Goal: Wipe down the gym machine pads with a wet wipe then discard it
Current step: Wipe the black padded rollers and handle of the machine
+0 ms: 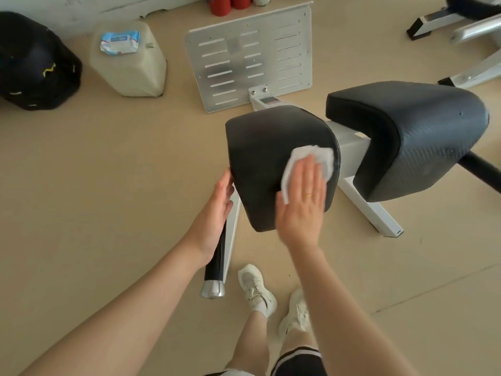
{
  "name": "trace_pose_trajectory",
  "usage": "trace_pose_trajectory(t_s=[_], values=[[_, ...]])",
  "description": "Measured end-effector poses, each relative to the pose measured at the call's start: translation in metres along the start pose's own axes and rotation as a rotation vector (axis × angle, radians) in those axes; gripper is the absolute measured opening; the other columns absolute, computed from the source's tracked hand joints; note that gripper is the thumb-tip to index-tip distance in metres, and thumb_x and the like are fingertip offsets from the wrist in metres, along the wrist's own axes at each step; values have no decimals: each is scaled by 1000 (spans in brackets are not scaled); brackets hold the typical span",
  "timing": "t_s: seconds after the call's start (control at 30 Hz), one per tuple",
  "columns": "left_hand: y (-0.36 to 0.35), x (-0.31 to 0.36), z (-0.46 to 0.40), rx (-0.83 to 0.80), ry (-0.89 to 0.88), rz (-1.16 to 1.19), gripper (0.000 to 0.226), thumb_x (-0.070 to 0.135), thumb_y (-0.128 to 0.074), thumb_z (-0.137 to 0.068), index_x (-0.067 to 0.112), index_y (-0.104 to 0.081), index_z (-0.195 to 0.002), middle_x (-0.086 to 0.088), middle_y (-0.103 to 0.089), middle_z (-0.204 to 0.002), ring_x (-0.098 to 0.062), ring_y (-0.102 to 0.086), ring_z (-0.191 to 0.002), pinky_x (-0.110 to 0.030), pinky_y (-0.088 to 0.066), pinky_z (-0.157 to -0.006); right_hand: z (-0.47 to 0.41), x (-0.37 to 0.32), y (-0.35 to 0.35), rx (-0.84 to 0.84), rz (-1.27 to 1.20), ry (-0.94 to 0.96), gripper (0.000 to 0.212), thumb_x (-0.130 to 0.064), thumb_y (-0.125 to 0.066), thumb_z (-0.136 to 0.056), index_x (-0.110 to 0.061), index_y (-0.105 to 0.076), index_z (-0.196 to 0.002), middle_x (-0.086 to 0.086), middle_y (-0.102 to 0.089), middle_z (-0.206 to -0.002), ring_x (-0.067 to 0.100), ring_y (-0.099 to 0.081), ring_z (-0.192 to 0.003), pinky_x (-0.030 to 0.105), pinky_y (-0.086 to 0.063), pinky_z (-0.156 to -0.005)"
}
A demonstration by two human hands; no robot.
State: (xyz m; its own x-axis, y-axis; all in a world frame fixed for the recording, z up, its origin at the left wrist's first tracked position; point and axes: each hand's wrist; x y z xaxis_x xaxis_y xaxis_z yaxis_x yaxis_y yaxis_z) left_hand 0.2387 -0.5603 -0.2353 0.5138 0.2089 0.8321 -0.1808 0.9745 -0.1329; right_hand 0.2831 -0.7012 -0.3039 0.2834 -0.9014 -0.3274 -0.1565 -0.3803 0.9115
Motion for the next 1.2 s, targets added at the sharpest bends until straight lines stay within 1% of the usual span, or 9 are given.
trace_pose_trajectory(t_s=[0.17, 0.4, 0.53, 0.63, 0.77, 0.87, 0.97, 1.1, 1.2], values=[[-19, -7, 1, 54, -11, 118, 42, 44, -10, -98, 41, -24, -138, 20, -36, -141, 0, -27, -136, -25, -18, -113, -18, 30, 10, 22, 32, -114, 58, -29, -27, -95, -4, -16, -145, 18, -21, -152, 31, -14, -141, 27, 11, -114], [-27, -22, 8, 106, 50, 373, 44, 34, -13, -98, 31, -46, -129, 6, -53, -135, -6, -47, -124, -30, -32, -108, 38, -32, -25, -57, -85, 293, 61, -23, -35, -94, -11, -6, -146, 11, -19, -149, 24, 2, -145, 36, -5, -118], [-32, -26, 10, 130, 47, 322, 49, 41, -11, -98, 31, -43, -133, 8, -50, -137, -5, -45, -126, -30, -30, -110, 30, -9, -20, -103, -55, 507, 64, -24, -47, -90, -10, -19, -146, 11, -32, -145, 27, -30, -132, 35, -15, -114], [-38, -29, 9, 205, 53, 325, 48, 46, -10, -97, 36, -30, -140, 13, -39, -145, -7, -35, -133, -33, -20, -115, 11, 33, -7, -79, 30, 395, 57, -28, -47, -87, -6, -32, -137, 16, -45, -139, 28, -30, -130, 33, -11, -114], [-50, -39, 5, 243, 1, 325, 47, 48, -9, -96, 41, -25, -140, 15, -36, -146, -4, -31, -135, -34, -18, -116, -2, 70, 4, -16, 112, 285, 58, -30, -38, -91, -2, -24, -140, 20, -36, -145, 29, -14, -139, 35, -1, -118], [-59, -48, -1, 274, -100, 338, 44, 47, -13, -97, 42, -31, -137, 18, -42, -141, -1, -36, -132, -32, -23, -114, -1, 54, -7, 49, -24, 135, 54, -34, -23, -100, -4, -12, -143, 19, -21, -150, 31, -4, -142, 37, 2, -118], [-60, -59, -6, 298, -164, 370, 49, 44, -11, -97, 33, -32, -140, 12, -42, -143, -2, -37, -131, -29, -25, -113, 13, 22, -34, 67, -87, 286, 55, -36, -20, -98, -9, -6, -144, 15, -15, -148, 23, 10, -143, 35, 7, -116], [-55, -66, -6, 277, -144, 346, 52, 50, -11, -95, 31, -48, -127, 7, -54, -133, -3, -50, -121, -24, -37, -102, 29, 15, -51, 76, -131, 702, 56, -26, -48, -89, -7, -32, -140, 6, -33, -147, 25, -29, -135, 35, -19, -112], [-56, -66, -5, 321, -156, 337, 53, 49, -8, -96, 32, -39, -135, 14, -49, -132, 1, -45, -121, -23, -31, -104, 21, 49, -43, 48, -26, 721, 63, -26, -56, -86, -8, -30, -140, 8, -34, -144, 26, -34, -128, 34, -16, -112]])
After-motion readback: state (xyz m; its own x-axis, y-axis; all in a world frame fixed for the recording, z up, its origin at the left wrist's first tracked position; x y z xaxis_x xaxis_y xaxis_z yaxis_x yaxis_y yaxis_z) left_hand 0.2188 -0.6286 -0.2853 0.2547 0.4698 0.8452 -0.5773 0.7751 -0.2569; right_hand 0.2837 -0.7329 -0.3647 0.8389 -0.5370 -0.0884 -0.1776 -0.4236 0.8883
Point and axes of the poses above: each hand's wrist, its own z-axis away from the middle knuckle, its own y-axis out of the back of the hand, x = y × z
